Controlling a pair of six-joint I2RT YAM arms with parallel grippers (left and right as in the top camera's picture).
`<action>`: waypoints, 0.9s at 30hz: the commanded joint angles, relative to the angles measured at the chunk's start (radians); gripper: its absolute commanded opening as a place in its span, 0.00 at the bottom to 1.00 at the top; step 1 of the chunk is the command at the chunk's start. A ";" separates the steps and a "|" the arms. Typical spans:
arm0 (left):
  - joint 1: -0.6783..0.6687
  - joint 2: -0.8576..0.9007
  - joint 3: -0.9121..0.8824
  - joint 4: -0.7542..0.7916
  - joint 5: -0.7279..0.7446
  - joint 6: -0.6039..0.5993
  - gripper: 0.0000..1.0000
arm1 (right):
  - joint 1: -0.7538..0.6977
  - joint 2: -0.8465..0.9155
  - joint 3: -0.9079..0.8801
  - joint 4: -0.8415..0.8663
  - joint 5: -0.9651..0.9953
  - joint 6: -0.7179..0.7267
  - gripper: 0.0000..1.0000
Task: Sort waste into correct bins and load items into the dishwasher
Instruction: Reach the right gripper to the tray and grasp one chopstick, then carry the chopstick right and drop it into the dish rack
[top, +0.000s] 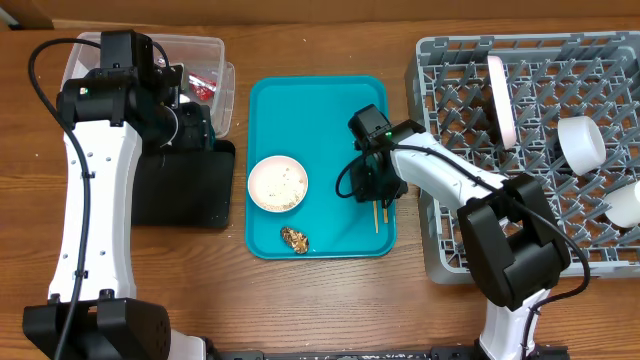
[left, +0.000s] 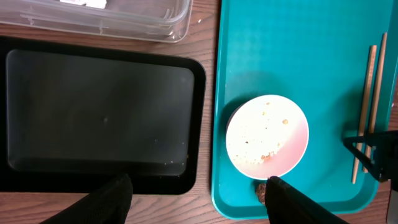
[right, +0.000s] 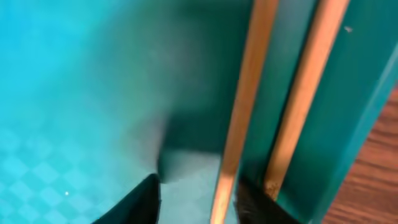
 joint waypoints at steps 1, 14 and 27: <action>-0.003 -0.006 0.013 -0.003 0.005 0.004 0.70 | 0.003 0.009 -0.029 -0.004 -0.002 0.011 0.29; -0.003 -0.006 0.013 -0.003 0.005 0.004 0.70 | 0.003 0.009 -0.029 -0.056 -0.072 0.030 0.14; -0.003 -0.006 0.013 -0.003 0.005 0.004 0.70 | -0.013 -0.116 0.054 -0.101 -0.003 0.033 0.04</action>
